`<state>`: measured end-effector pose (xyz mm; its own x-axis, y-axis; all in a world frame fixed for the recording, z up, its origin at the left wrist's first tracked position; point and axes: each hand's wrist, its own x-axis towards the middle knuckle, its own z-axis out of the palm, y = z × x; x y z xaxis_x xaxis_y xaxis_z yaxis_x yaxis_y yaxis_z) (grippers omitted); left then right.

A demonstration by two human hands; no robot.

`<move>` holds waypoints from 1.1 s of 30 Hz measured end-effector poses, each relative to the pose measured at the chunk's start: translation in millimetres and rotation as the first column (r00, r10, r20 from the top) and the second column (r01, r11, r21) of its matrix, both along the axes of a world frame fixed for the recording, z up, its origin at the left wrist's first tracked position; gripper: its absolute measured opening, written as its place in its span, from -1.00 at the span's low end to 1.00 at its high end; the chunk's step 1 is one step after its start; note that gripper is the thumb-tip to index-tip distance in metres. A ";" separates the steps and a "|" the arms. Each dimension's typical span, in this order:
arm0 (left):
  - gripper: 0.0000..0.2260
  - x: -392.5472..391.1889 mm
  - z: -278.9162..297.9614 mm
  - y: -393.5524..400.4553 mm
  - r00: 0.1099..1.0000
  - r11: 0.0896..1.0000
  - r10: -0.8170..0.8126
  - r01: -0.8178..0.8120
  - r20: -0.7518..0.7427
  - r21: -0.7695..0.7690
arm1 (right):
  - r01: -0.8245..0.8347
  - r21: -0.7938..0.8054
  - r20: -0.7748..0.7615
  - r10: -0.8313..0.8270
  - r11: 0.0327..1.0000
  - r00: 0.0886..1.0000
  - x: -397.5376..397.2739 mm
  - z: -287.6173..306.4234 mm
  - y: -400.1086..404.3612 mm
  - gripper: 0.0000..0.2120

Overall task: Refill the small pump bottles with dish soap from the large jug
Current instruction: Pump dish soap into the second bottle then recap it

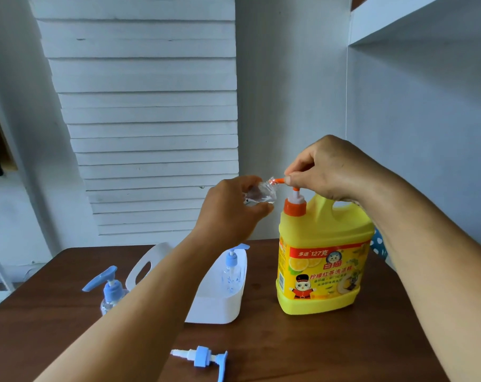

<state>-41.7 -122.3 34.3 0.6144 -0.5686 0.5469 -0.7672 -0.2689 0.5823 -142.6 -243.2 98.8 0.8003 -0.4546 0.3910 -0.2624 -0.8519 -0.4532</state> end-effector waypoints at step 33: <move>-0.80 2.5 4.4 -1.3 1.000 1.000 0.001 -0.002 0.007 0.012 | 0.005 -0.075 -0.024 -0.007 0.997 1.000 4.2 3.4 0.0 -0.88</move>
<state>-39.2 -123.6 38.7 0.6112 -0.5745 0.5443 -0.7711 -0.2773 0.5732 -138.4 -243.2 102.2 0.8071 -0.4297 0.4049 -0.2780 -0.8815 -0.3816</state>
